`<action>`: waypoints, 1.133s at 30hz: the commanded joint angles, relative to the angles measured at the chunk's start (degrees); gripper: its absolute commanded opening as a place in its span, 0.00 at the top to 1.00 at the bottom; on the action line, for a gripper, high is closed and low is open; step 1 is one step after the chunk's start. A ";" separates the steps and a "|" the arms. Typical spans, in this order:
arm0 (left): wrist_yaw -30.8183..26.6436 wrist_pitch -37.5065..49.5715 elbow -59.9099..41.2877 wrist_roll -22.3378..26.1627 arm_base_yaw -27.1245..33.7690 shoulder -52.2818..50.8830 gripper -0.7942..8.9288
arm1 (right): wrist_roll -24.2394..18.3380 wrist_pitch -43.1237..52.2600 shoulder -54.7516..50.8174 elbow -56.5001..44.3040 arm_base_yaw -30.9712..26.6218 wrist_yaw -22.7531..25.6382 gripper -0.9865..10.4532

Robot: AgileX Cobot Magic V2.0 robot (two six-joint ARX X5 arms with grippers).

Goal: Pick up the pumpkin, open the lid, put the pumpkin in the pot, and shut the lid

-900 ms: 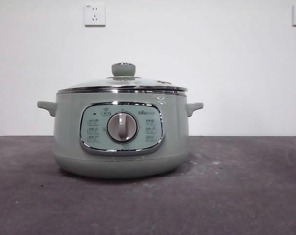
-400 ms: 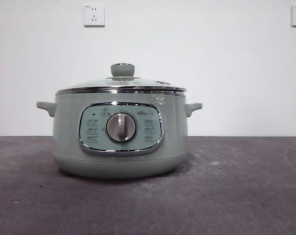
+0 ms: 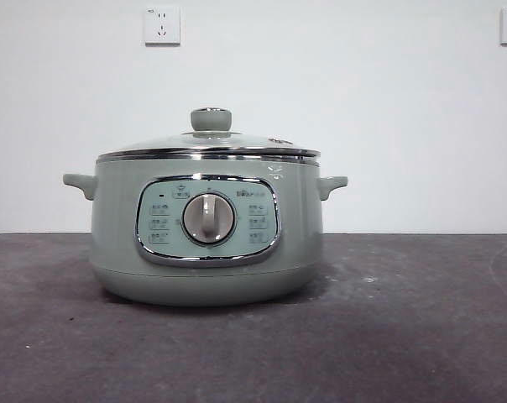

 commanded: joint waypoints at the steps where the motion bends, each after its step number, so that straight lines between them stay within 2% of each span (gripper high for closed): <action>1: -0.07 0.20 -0.96 -0.35 -0.13 -0.13 0.92 | 0.83 2.38 -4.02 -6.99 -0.07 0.33 0.91; 8: -0.09 0.20 -0.96 -0.35 -0.13 -0.13 0.92 | 3.32 4.57 -11.89 -19.43 -0.11 4.81 0.91; 12: -0.09 0.17 -0.96 -0.35 -0.13 -0.13 0.92 | 4.55 4.55 -14.12 -23.56 -0.11 4.81 0.91; 22: -0.09 0.20 -0.96 -0.35 -0.13 -0.13 0.92 | 4.81 0.55 -14.14 -25.64 -0.11 4.76 0.91; 34: -0.09 0.20 -0.96 -0.35 -0.13 -0.13 0.92 | 5.25 0.46 -14.03 -25.62 -0.09 4.79 0.91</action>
